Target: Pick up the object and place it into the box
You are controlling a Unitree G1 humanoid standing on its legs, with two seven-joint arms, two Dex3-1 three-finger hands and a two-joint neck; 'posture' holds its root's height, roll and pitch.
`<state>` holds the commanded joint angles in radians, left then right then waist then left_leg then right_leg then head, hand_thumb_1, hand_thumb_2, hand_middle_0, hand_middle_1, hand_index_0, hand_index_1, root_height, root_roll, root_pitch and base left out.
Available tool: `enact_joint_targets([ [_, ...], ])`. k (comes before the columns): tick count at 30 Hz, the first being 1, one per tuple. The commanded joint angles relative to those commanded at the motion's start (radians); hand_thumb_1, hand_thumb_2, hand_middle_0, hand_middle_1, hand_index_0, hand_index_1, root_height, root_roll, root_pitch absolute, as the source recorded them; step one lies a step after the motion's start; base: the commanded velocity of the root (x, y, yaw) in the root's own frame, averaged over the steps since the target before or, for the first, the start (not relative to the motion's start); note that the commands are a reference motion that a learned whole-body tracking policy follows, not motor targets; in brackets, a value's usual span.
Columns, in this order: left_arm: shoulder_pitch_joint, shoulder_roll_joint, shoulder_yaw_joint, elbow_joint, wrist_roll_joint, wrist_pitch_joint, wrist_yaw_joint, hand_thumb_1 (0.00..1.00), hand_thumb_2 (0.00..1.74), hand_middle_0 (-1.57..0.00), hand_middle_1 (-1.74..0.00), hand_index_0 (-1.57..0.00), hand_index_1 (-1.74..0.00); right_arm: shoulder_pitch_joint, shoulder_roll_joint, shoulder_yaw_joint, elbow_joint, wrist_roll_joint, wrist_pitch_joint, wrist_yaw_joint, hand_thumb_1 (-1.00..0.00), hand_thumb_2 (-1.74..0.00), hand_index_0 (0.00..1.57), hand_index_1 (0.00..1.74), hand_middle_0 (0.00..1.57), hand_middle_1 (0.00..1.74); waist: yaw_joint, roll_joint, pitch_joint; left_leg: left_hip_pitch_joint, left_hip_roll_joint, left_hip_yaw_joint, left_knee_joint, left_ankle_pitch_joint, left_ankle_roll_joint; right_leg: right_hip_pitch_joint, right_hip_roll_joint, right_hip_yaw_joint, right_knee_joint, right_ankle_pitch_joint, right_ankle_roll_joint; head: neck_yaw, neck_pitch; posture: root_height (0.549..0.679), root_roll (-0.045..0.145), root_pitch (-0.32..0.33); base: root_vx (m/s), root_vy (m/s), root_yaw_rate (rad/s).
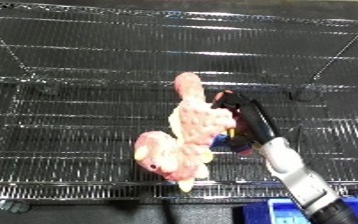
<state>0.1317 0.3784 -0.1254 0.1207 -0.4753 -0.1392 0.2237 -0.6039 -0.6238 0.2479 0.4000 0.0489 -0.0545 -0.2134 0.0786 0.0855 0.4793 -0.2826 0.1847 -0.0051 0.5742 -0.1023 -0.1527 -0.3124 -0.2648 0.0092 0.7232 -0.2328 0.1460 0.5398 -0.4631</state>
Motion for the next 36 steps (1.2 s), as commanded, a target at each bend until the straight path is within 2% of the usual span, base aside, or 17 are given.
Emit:
enact_joint_targets([
  [6,0.015,-0.014,0.022,-0.011,0.014,0.013,-0.01,1.0,1.74,-1.57,-1.74,-1.57,-1.74,0.181,-0.023,-0.181,-0.186,0.022,-0.023,-0.02,-1.0,-1.74,1.57,1.74,1.57,1.74,-0.056,0.002,-0.02,0.032,0.004,0.021,0.009,-0.019,0.0026,0.024,-0.0004,0.014,-0.01,-0.002,-0.0001,0.079,0.012,0.63,0.048,-0.157,0.025,0.001,-0.118],
  [10,0.02,-0.017,0.022,-0.015,0.015,0.018,-0.014,1.0,1.74,-1.57,-1.74,-1.57,-1.74,0.247,-0.024,-0.244,-0.245,0.025,-0.027,-0.023,-1.0,-1.74,1.57,1.74,1.57,1.74,-0.067,0.005,-0.026,0.041,0.005,0.026,0.011,-0.024,0.0035,0.032,0.0011,0.019,-0.016,-0.001,-0.0001,0.079,0.012,0.63,0.049,-0.163,0.011,-0.001,-0.047],
  [11,0.021,-0.019,0.023,-0.016,0.016,0.02,-0.017,1.0,1.74,-1.57,-1.74,-1.57,-1.74,0.266,-0.03,-0.263,-0.252,0.022,-0.028,-0.025,-1.0,-1.74,1.57,1.74,1.57,1.74,-0.073,0.004,-0.03,0.044,0.006,0.028,0.01,-0.026,0.0035,0.037,0.0023,0.021,-0.022,0.001,-0.0003,0.161,0.013,0.631,0.049,-0.163,0.015,-0.005,-0.112],
  [15,0.026,-0.028,0.022,-0.018,0.018,0.03,-0.038,1.0,1.74,-1.57,-1.74,-1.57,-1.74,0.384,-0.057,-0.392,-0.29,0.02,-0.041,-0.049,-1.0,-1.74,1.57,1.74,1.57,1.74,-0.117,0.002,-0.054,0.065,0.013,0.04,0.004,-0.036,0.0025,0.065,0.01,0.032,-0.063,0.013,-0.0008,0.273,0.013,0.636,0.048,-0.165,0.023,-0.008,-0.159],
  [18,0.026,-0.029,0.016,-0.015,0.02,0.035,-0.043,1.0,1.74,-1.57,-1.74,-1.57,-1.74,0.442,-0.06,-0.465,-0.303,0.023,-0.049,-0.069,-1.0,-1.74,1.57,1.74,1.57,1.74,-0.139,-0.001,-0.064,0.075,0.017,0.047,0.004,-0.042,0.0019,0.077,0.0153,0.035,-0.077,0.016,-0.0011,0.36,0.009,0.637,0.048,-0.167,0.014,-0.003,-0.087],
  [25,0.03,-0.034,0.004,0.008,0.003,0.037,-0.036,1.0,1.74,-1.57,-1.74,-1.57,-1.74,0.535,-0.048,-0.609,-0.3,0.068,-0.076,-0.119,-1.0,-1.74,1.57,1.74,1.57,1.74,-0.185,0.0,-0.076,0.09,0.027,0.061,0.022,-0.058,0.0026,0.089,0.0223,0.043,-0.079,0.018,-0.0028,0.559,0.005,0.639,0.05,-0.175,0.008,-0.002,-0.101],
  [32,0.027,-0.038,-0.002,0.019,-0.002,0.031,-0.026,1.0,1.74,-1.57,-1.74,-1.57,-1.74,0.62,-0.024,-0.739,-0.264,0.121,-0.103,-0.177,-1.0,-1.74,1.57,1.74,1.57,1.74,-0.239,0.015,-0.082,0.093,0.032,0.082,0.033,-0.067,-0.0009,0.081,0.0251,0.06,-0.082,0.024,-0.0042,0.622,0.004,0.64,0.058,-0.173,-0.004,0.0,-0.132],
  [36,0.019,-0.041,-0.01,0.029,-0.006,0.024,-0.023,1.0,1.74,-1.57,-1.74,-1.57,-1.74,0.655,0.001,-0.805,-0.222,0.176,-0.129,-0.206,-1.0,-1.74,1.57,1.74,1.57,1.74,-0.272,0.026,-0.088,0.097,0.034,0.093,0.032,-0.067,-0.0037,0.079,0.0286,0.069,-0.086,0.026,-0.008,0.659,-0.002,0.642,0.065,-0.169,-0.002,0.006,-0.126],
])
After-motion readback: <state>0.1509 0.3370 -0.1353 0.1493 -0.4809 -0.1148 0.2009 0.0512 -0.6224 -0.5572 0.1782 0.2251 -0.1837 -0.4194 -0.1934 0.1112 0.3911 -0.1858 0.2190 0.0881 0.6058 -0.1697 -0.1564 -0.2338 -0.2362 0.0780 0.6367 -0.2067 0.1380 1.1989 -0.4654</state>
